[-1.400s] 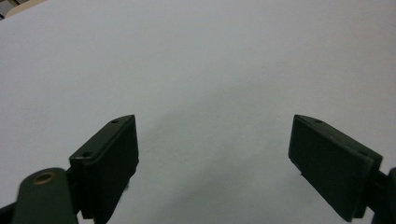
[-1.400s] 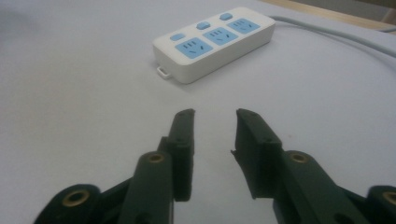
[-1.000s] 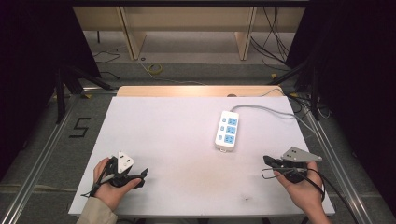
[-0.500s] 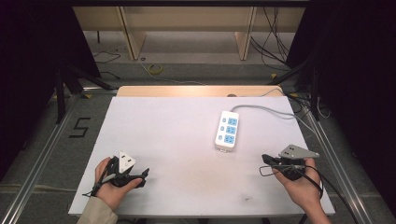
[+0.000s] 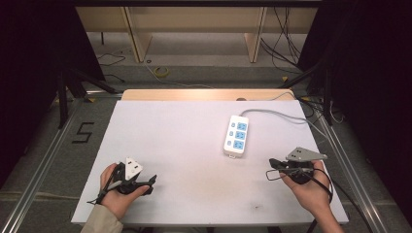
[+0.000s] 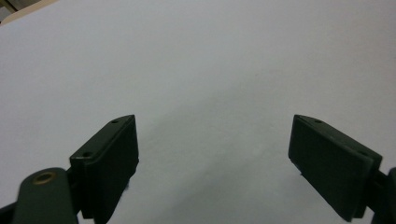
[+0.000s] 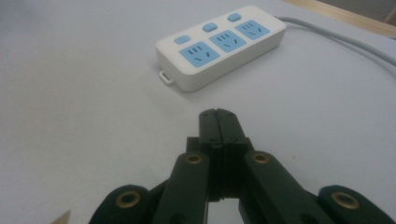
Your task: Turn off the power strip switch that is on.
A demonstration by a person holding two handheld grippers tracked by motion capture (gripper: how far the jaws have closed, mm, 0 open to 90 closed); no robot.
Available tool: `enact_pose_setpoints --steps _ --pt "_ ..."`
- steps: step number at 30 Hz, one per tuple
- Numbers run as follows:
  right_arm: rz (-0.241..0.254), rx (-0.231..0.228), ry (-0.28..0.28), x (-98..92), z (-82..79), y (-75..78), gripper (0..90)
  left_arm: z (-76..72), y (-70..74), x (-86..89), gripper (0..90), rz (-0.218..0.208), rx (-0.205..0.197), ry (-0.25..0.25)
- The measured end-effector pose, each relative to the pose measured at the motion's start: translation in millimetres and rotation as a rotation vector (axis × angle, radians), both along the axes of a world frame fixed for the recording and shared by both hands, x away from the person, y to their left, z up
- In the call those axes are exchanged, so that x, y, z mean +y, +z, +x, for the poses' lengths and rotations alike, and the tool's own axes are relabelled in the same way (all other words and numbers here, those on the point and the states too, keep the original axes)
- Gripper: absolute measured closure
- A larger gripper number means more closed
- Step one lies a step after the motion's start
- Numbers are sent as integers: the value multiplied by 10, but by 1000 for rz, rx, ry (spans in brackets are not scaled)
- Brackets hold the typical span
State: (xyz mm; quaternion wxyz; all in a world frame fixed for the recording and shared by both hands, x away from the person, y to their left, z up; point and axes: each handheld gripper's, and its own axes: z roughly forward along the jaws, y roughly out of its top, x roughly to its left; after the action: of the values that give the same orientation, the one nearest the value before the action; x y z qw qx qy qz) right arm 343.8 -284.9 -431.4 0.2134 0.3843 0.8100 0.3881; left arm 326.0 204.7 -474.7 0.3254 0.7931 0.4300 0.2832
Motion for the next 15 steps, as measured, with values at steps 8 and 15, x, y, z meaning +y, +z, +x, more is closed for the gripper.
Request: enact_pose_setpoints --steps 8,15 --pt "-8 19 -12 34 70 20 900 5 7 -5 157 -3 -4 -3" --pt "-16 32 -11 71 107 50 900 12 14 -29 157 -3 -6 -10"
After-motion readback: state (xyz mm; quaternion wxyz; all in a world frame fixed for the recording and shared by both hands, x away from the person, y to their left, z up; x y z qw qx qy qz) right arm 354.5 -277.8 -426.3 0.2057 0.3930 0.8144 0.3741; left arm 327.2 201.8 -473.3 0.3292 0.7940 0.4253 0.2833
